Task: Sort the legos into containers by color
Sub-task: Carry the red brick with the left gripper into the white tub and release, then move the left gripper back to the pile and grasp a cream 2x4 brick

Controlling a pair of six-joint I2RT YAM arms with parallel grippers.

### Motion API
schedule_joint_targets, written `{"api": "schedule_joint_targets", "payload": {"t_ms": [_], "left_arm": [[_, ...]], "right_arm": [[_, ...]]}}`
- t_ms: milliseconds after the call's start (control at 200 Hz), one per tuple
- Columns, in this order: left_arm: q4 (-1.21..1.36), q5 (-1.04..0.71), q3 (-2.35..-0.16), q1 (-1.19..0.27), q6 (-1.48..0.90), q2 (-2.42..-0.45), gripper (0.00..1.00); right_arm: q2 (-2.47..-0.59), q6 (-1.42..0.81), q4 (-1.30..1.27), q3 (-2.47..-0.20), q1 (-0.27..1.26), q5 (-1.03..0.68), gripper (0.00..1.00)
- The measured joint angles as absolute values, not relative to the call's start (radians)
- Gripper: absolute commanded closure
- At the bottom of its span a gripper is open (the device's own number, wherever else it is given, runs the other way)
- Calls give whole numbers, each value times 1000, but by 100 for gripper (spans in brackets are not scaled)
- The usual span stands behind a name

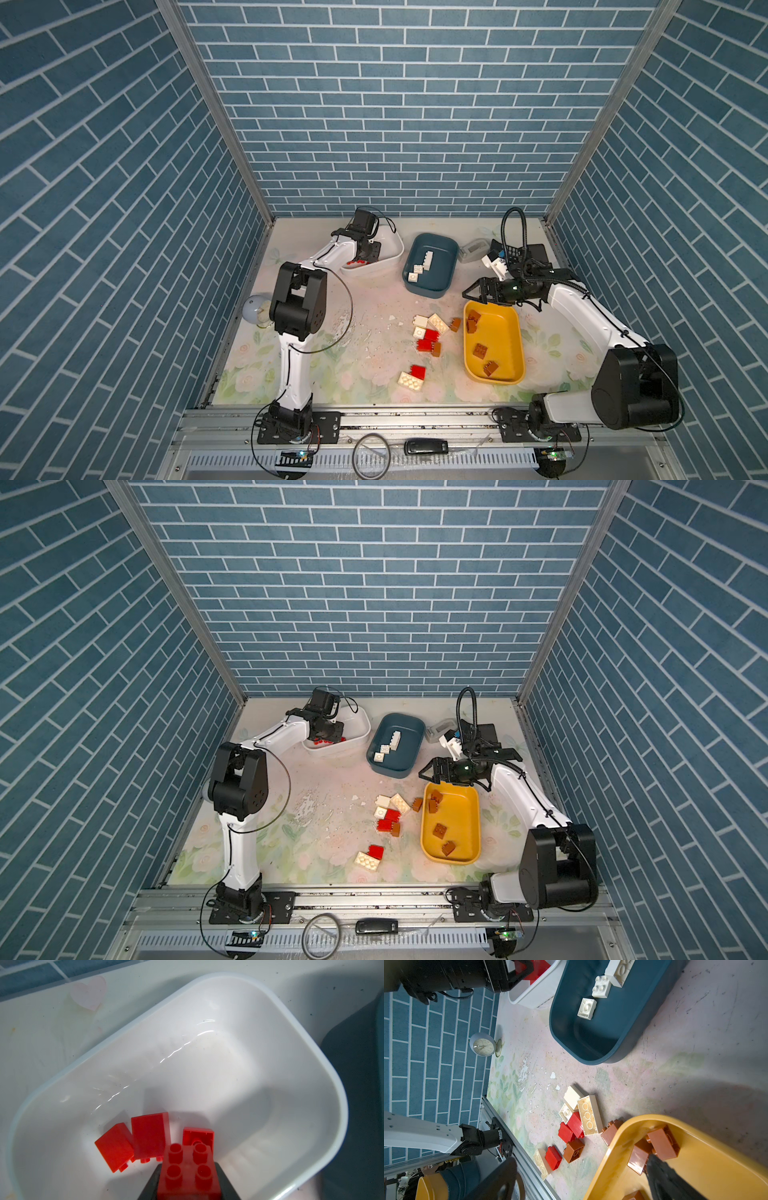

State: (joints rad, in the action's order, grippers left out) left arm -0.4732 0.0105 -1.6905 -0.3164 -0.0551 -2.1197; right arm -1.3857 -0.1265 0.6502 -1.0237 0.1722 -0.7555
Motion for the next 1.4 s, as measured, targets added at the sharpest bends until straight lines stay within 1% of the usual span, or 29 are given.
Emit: {"api": "schedule_joint_targets", "payload": {"t_ms": [65,155,260,425,565,660,790,940,1135,1250,1400], "left_arm": [[-485,6,-1699,-316,-68,-2121,31],[-504,-9,-1701,-316,-77,-2107,27],[-535,-36,-1676,-319,-83,-2053,26],[-590,-72,-1546,-344,-115,-1851,26],[-614,-112,-1406,-422,-139,-1658,26],[-628,-150,-1322,-489,-135,-1570,26],[-651,-218,-1208,-580,-62,-1478,26],[-686,-310,-1092,-670,80,-1386,28],[-644,-353,-904,-764,216,-1273,29],[-611,-358,-823,-825,293,-1255,30],[-584,-344,-780,-907,393,-1275,31]], "right_arm": [[-1386,-126,650,-1026,172,-758,3],[-1386,-126,654,-1026,172,-761,3],[-1386,-126,655,-1026,172,-765,3],[-1386,-126,657,-1026,172,-775,3],[-1386,-125,659,-1026,173,-781,3],[-1386,-123,661,-1026,173,-783,3],[-1386,-123,662,-1026,175,-786,3],[-1385,-121,664,-1024,175,-790,3],[-1378,-99,671,-1010,177,-793,3],[-1359,-96,675,-988,177,-794,3],[-1335,-96,683,-966,177,-795,3]]}}
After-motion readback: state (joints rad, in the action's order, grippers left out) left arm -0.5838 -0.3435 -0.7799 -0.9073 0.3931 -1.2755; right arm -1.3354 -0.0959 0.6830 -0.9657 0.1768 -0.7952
